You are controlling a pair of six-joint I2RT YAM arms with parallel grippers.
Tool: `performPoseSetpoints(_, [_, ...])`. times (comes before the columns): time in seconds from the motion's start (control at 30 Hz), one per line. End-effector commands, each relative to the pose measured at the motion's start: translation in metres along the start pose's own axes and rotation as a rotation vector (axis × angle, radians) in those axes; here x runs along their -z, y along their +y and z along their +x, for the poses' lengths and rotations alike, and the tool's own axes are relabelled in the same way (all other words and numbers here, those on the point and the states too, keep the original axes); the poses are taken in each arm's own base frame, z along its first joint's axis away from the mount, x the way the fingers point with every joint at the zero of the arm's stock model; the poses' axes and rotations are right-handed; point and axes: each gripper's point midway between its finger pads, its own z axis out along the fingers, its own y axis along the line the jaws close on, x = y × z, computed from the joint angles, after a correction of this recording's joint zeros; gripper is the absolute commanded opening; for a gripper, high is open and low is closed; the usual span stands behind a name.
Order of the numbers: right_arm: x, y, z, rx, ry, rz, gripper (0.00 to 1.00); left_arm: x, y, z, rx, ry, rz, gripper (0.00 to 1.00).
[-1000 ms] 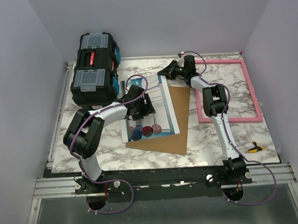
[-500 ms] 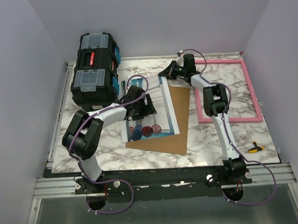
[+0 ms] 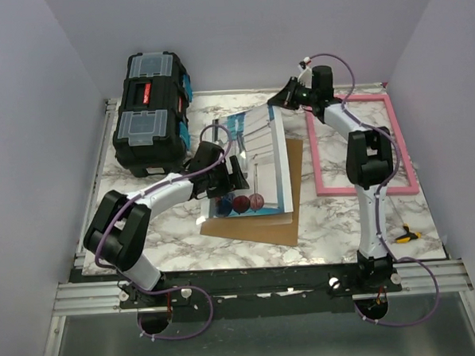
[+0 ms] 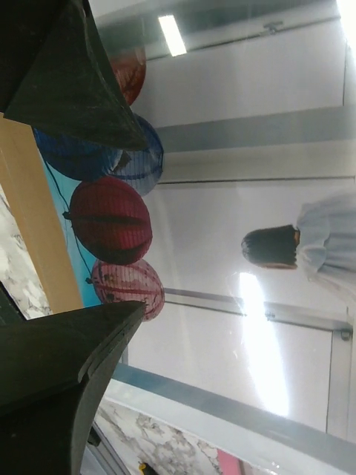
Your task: Take the photo out of the frame
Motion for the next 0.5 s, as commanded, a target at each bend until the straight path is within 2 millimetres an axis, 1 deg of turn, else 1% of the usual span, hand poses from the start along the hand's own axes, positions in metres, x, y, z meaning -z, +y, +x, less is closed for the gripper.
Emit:
performPoseSetpoints(0.0, [0.025, 0.006, 0.002, 0.038, -0.005, 0.017, 0.0, 0.011, -0.004, 0.012, -0.016, 0.021, 0.043, 0.85])
performPoseSetpoints(0.07, [0.033, 0.018, 0.006, 0.03, 0.0, -0.003, 0.0, 0.01, -0.001, 0.016, -0.014, 0.03, 0.037, 0.85])
performPoseSetpoints(0.17, [0.042, 0.021, 0.01, -0.012, 0.01, -0.016, 0.0, 0.006, 0.004, 0.021, -0.008, 0.039, 0.032, 0.85])
performPoseSetpoints(0.23, [0.051, 0.023, 0.004, -0.04, 0.001, -0.026, 0.01, 0.004, 0.007, 0.023, -0.004, 0.042, 0.028, 0.85])
performPoseSetpoints(0.37, [0.058, 0.02, -0.011, -0.064, -0.018, -0.007, 0.0, 0.0, 0.013, 0.027, -0.002, 0.052, 0.014, 0.85])
performPoseSetpoints(0.47, [0.067, 0.022, -0.022, -0.059, -0.048, 0.014, 0.01, 0.001, 0.012, 0.028, -0.001, 0.05, 0.022, 0.85])
